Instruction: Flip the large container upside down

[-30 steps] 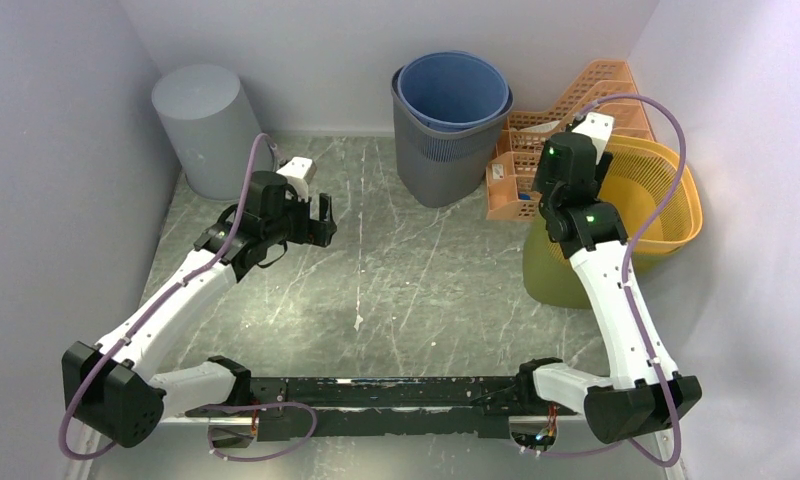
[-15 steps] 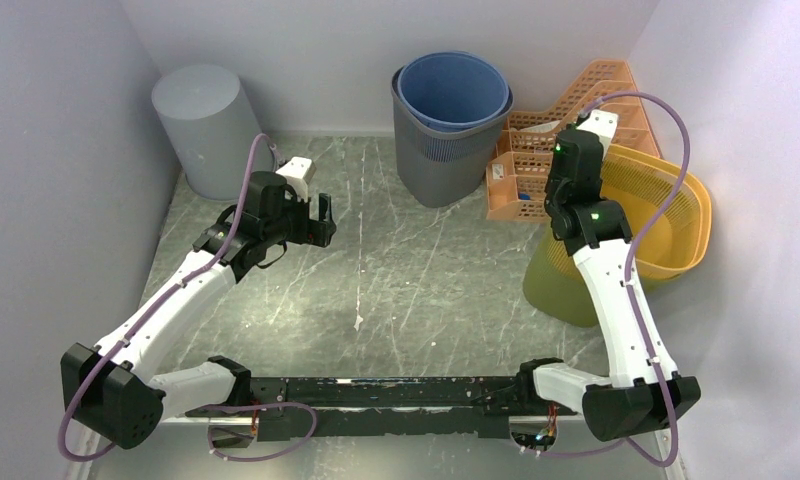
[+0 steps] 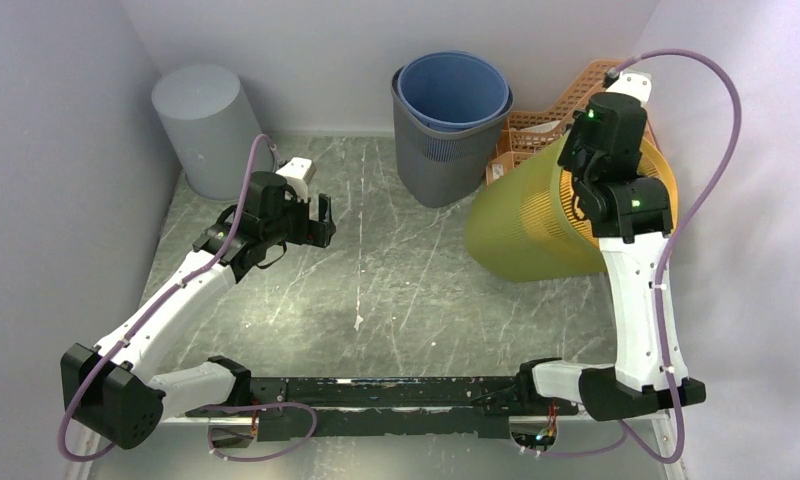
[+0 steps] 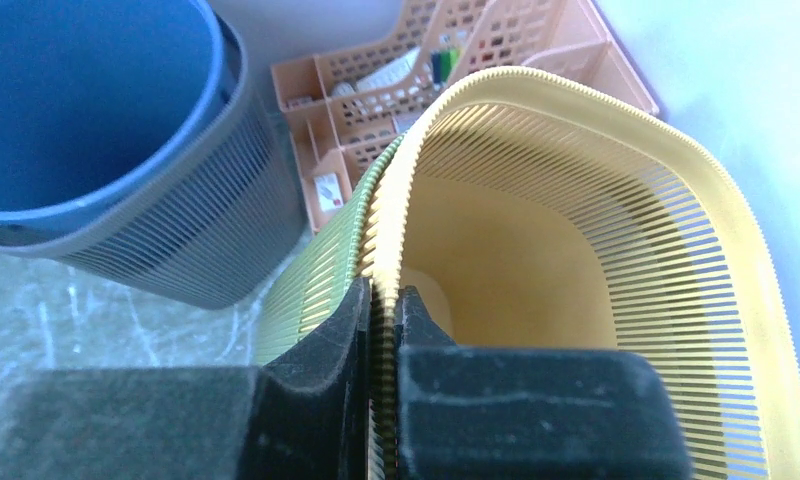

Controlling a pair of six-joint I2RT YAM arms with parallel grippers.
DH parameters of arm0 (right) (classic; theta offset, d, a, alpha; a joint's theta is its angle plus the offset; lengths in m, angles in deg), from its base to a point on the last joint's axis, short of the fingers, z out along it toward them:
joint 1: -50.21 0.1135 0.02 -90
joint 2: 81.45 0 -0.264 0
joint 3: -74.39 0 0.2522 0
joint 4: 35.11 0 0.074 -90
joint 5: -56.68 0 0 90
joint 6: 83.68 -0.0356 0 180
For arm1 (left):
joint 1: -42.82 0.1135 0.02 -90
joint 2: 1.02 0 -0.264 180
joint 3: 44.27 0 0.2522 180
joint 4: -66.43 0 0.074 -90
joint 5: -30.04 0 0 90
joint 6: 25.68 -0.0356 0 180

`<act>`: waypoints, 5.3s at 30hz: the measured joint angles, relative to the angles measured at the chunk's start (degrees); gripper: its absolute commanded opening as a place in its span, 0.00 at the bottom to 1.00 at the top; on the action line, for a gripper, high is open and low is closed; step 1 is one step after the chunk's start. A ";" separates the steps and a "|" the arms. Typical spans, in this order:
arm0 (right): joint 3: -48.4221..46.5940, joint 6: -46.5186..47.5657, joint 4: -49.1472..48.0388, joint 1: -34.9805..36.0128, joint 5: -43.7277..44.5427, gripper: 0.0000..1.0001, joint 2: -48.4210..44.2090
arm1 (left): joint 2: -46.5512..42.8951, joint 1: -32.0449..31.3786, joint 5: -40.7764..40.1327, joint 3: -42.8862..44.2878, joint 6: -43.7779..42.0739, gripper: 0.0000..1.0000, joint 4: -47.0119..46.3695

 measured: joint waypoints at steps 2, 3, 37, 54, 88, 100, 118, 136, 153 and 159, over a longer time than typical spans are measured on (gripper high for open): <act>-2.29 0.00 0.24 0.07 -0.87 0.00 0.00 | 0.00 0.00 0.00 0.00 0.02 1.00 0.00; -3.13 0.00 0.28 0.07 -1.53 0.00 -0.11 | 0.00 0.00 0.02 0.00 0.00 1.00 0.00; -21.14 5.09 13.51 0.04 -6.93 0.00 0.94 | 0.00 -0.44 0.13 -0.02 0.48 1.00 -0.09; -20.87 4.94 1.79 0.00 -15.08 0.00 -14.23 | -0.04 -0.61 -0.57 -0.02 0.46 1.00 -0.09; 8.85 -18.93 -39.65 -2.75 -57.53 0.00 -16.24 | -7.58 -0.63 -11.02 23.06 -2.10 1.00 1.36; 14.36 -24.76 -47.78 -2.91 -70.86 0.00 -10.95 | -11.76 -0.63 -13.64 22.40 -2.03 0.99 0.83; 13.22 -8.87 -39.76 34.12 -51.01 0.00 5.20 | -9.92 -0.63 -15.15 21.57 -1.64 1.00 1.29; 15.69 3.48 -41.75 55.56 -20.15 0.01 16.85 | -11.98 -0.63 -21.14 18.84 -2.10 0.99 2.12; 18.12 5.42 -41.31 57.94 -4.92 0.77 14.38 | -11.89 -0.63 -23.91 15.96 -2.60 0.99 2.40; 20.57 5.38 -42.47 58.03 -1.53 0.77 5.40 | -11.98 -0.66 -21.03 14.14 -6.25 1.00 2.05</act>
